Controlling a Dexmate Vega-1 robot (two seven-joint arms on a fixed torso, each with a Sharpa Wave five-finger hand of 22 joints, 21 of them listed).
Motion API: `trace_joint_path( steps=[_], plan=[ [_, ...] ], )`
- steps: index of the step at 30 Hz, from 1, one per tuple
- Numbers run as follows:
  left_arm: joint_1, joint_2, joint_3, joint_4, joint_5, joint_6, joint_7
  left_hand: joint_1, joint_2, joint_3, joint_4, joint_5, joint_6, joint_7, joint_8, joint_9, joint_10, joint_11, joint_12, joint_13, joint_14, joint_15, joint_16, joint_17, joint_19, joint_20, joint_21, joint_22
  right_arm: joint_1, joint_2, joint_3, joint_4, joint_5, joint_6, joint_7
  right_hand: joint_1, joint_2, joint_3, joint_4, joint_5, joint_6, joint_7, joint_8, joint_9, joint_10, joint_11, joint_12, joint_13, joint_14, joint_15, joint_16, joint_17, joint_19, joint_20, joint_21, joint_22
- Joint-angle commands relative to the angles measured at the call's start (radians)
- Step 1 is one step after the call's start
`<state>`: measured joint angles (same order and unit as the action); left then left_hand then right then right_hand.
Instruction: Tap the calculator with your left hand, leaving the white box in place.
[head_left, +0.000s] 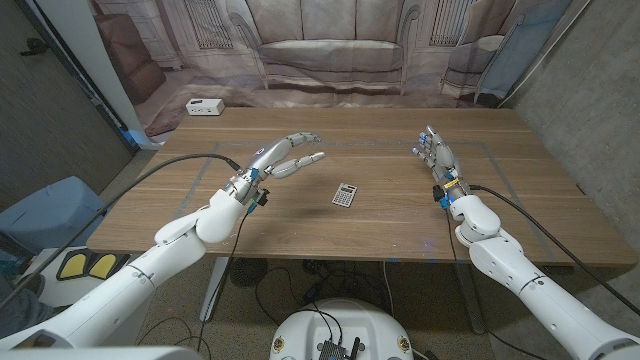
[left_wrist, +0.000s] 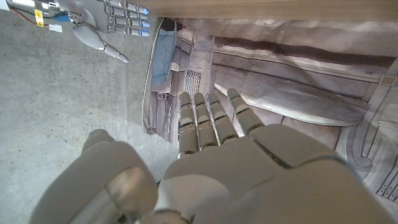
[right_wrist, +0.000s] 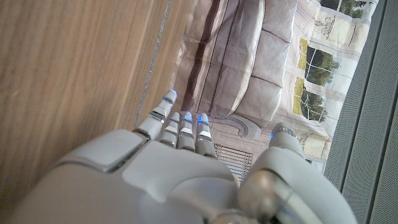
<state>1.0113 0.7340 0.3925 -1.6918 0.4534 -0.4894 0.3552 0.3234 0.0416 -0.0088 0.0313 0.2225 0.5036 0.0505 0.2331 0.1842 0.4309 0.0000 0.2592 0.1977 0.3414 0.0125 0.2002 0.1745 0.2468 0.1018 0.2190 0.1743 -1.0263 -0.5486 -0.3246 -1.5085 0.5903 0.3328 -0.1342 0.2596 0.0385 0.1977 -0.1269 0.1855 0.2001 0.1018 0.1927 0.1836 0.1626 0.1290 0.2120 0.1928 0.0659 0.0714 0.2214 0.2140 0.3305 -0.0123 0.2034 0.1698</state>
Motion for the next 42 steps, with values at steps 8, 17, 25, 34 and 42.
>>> trace_joint_path(
  steps=[8,17,25,34,42],
  plan=[
    [-0.046,0.045,0.066,-0.053,0.106,0.111,-0.001,0.012,0.009,0.001,-0.003,-0.006,0.023,-0.009,0.005,0.001,0.016,-0.016,0.005,0.004,0.003,-0.005,0.003,0.004,-0.002,0.017,-0.003,0.005,-0.016,0.0,0.005,-0.011,0.016,-0.003,0.002,0.011,0.002,0.004,-0.003,-0.001,0.007,0.0,0.004,0.004,-0.001,0.007,-0.002,0.005,-0.002,0.009,-0.003,0.0,0.001,0.007,-0.002,0.002],
    [-0.064,0.068,0.097,-0.115,0.177,0.238,-0.056,0.011,0.012,-0.001,-0.003,-0.009,0.079,0.005,0.016,0.002,0.002,-0.008,-0.008,0.004,-0.011,-0.004,-0.007,0.005,-0.013,0.014,-0.012,0.005,-0.032,0.006,0.013,-0.007,0.023,0.016,0.0,0.011,0.003,0.004,-0.003,-0.002,0.008,-0.004,0.004,0.004,-0.007,0.01,-0.005,0.005,-0.004,0.01,-0.004,0.0,0.0,0.007,-0.003,0.002],
    [-0.095,0.074,0.133,-0.138,0.219,0.297,-0.08,0.005,0.011,-0.006,-0.001,-0.011,0.103,0.011,0.018,0.002,-0.003,0.001,-0.013,0.005,-0.031,-0.002,-0.014,0.005,-0.027,0.011,-0.018,0.006,-0.043,0.006,0.018,-0.01,0.023,0.021,-0.008,0.011,0.003,0.003,-0.003,-0.002,0.008,-0.005,0.004,0.004,-0.008,0.01,-0.006,0.005,-0.005,0.011,-0.004,0.0,0.0,0.008,-0.004,0.002],
    [-0.112,0.08,0.159,-0.162,0.242,0.334,-0.1,-0.021,0.013,-0.022,0.013,-0.012,0.3,0.071,0.063,0.004,-0.017,0.006,-0.025,0.006,-0.046,-0.001,-0.015,0.006,-0.038,0.004,-0.022,0.006,-0.051,0.002,0.022,-0.017,0.026,0.019,-0.01,0.011,0.004,0.003,-0.003,-0.002,0.009,-0.005,0.004,0.005,-0.008,0.011,-0.006,0.005,-0.005,0.011,-0.005,0.001,-0.001,0.01,-0.005,0.002],
    [-0.125,0.077,0.178,-0.17,0.251,0.357,-0.114,-0.029,0.015,-0.028,0.017,-0.011,0.359,0.079,0.074,0.004,-0.027,0.003,-0.03,0.006,-0.065,-0.003,-0.019,0.006,-0.047,-0.001,-0.025,0.006,-0.055,-0.001,0.026,-0.017,0.03,0.02,-0.006,0.01,0.004,0.002,-0.002,-0.002,0.01,-0.008,0.004,0.005,-0.007,0.011,-0.005,0.005,-0.004,0.013,-0.005,0.001,0.0,0.012,-0.005,0.002]
  ],
)
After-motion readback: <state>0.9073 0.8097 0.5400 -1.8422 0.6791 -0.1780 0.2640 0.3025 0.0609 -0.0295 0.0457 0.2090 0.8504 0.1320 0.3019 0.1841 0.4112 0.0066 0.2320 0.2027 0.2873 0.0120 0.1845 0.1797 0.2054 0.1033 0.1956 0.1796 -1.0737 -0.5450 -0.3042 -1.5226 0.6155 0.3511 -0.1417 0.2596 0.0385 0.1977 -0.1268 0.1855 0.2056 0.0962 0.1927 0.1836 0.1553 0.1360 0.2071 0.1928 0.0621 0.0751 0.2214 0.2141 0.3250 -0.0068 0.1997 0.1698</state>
